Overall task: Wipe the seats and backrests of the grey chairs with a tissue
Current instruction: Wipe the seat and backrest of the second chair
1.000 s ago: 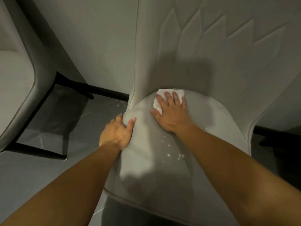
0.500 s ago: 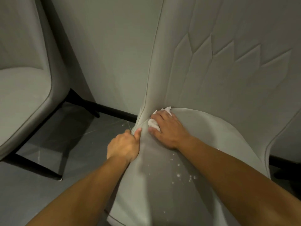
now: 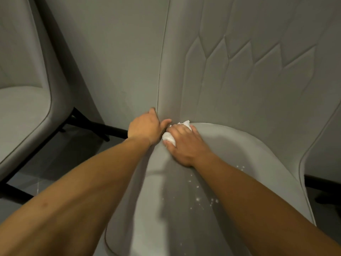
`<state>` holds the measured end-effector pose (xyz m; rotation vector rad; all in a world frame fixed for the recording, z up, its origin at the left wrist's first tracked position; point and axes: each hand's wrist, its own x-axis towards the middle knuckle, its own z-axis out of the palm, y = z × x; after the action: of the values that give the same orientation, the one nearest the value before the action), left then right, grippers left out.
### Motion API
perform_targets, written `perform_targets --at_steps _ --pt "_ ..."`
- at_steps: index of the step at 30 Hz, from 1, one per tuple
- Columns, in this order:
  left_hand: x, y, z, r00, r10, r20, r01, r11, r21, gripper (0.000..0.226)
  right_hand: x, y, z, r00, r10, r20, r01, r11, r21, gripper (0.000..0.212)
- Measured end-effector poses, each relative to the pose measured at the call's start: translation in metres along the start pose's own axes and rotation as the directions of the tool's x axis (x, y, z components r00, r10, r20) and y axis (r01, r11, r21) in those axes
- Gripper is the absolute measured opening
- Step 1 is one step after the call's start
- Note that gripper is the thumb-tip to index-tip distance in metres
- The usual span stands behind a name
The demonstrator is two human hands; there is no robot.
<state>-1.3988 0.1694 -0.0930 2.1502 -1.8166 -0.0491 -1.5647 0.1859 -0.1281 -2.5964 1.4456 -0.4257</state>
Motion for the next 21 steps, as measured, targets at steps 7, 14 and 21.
perform_targets --at_steps 7,14,21 --pt "0.051 0.041 -0.042 0.991 -0.064 -0.117 0.002 0.884 -0.467 0.084 -0.003 0.0 0.002 0.999 0.001 -0.033 -0.001 1.0 -0.006 0.043" --pt "0.064 0.054 -0.041 0.961 -0.153 -0.229 -0.004 0.823 -0.568 0.082 0.001 0.006 -0.002 1.0 -0.007 0.006 0.008 0.999 -0.052 0.045" --pt "0.069 0.053 -0.026 0.914 -0.102 -0.393 -0.086 0.897 -0.433 0.062 -0.014 0.072 -0.036 0.969 0.191 0.159 -0.176 0.979 -0.105 0.053"
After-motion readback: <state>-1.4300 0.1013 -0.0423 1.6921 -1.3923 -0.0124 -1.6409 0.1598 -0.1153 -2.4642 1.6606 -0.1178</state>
